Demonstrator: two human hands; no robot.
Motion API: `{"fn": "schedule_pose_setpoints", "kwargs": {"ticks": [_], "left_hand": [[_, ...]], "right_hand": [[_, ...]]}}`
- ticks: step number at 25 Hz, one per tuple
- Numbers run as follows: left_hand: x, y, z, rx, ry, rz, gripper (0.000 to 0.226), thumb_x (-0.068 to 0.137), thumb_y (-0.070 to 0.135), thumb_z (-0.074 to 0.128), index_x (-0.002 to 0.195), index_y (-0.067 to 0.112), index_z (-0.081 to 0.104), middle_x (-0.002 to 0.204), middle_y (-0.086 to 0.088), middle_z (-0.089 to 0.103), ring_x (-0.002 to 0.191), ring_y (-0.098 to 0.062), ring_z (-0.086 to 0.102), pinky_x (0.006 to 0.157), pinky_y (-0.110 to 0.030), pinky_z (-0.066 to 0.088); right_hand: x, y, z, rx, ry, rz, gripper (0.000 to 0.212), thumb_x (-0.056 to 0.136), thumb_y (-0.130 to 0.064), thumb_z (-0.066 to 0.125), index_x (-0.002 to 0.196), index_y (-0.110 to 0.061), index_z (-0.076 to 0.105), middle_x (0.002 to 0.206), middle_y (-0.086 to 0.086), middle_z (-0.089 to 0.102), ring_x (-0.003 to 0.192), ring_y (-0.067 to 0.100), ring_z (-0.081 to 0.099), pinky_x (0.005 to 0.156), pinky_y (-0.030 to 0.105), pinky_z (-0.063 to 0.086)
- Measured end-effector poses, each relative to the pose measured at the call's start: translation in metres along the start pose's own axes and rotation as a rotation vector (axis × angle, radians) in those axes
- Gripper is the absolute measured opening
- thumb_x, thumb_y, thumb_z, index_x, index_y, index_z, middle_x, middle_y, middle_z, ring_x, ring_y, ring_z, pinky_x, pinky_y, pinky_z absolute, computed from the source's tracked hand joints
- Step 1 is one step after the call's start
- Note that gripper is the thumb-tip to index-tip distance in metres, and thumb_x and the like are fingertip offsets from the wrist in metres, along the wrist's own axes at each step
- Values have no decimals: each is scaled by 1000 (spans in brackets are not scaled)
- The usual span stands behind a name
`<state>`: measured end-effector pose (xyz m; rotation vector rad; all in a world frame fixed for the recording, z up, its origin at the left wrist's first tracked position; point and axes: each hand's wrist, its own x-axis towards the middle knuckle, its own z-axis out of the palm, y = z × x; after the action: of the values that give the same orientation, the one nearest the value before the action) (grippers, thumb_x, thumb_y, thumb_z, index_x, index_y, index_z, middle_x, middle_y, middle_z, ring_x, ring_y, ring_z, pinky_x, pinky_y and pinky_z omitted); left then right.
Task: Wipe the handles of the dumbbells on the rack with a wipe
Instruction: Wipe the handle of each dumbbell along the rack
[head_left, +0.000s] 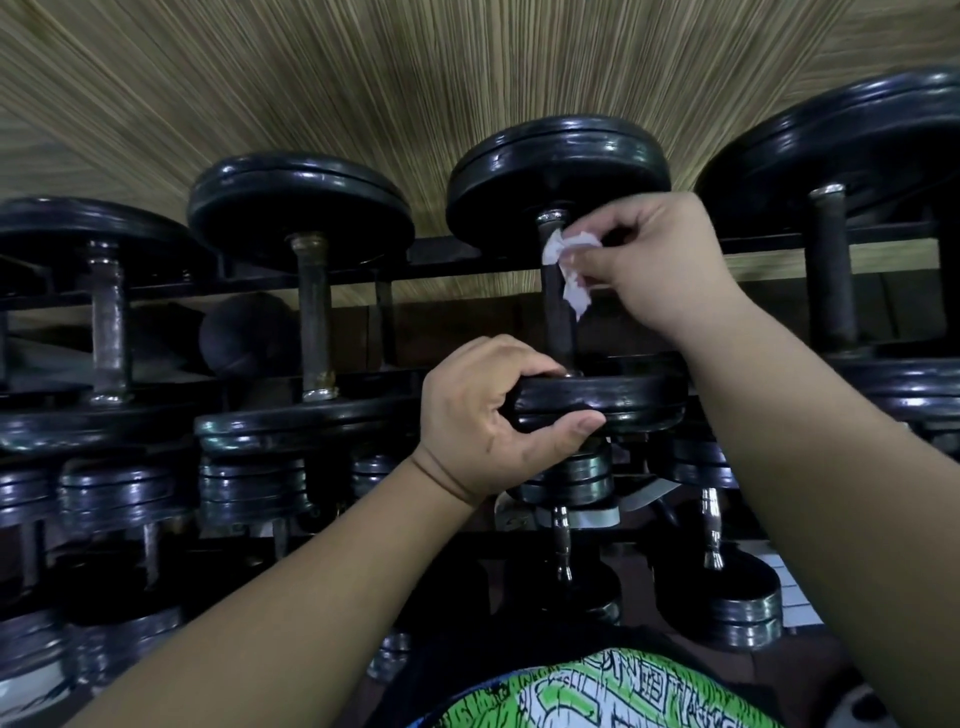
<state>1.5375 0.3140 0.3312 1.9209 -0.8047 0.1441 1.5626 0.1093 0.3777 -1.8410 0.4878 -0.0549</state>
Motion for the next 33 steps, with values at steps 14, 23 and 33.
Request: {"fn": "schedule_pose_setpoints", "kwargs": {"ticks": [14, 23, 33], "left_hand": [[-1, 0, 2, 72, 40, 25, 65, 89, 68, 62, 80, 5, 75, 78, -1, 72, 71, -15, 66, 66, -34, 53], [-1, 0, 3, 74, 51, 32, 66, 89, 69, 61, 80, 5, 75, 77, 0, 72, 70, -14, 65, 65, -33, 52], [-2, 0, 3, 72, 47, 12, 60, 85, 68, 66, 77, 9, 73, 74, 2, 69, 67, -16, 63, 63, -36, 51]], "right_hand": [[1, 12, -4, -5, 47, -20, 17, 81, -6, 85, 84, -22, 78, 83, -3, 76, 72, -2, 67, 74, 15, 53], [7, 7, 1, -73, 96, -23, 14, 83, -11, 82, 89, -23, 81, 77, -14, 73, 66, -9, 64, 71, 11, 51], [-26, 9, -23, -365, -405, 93, 15, 79, -8, 86, 76, -22, 82, 76, 1, 78, 63, 0, 64, 66, 17, 53]]}}
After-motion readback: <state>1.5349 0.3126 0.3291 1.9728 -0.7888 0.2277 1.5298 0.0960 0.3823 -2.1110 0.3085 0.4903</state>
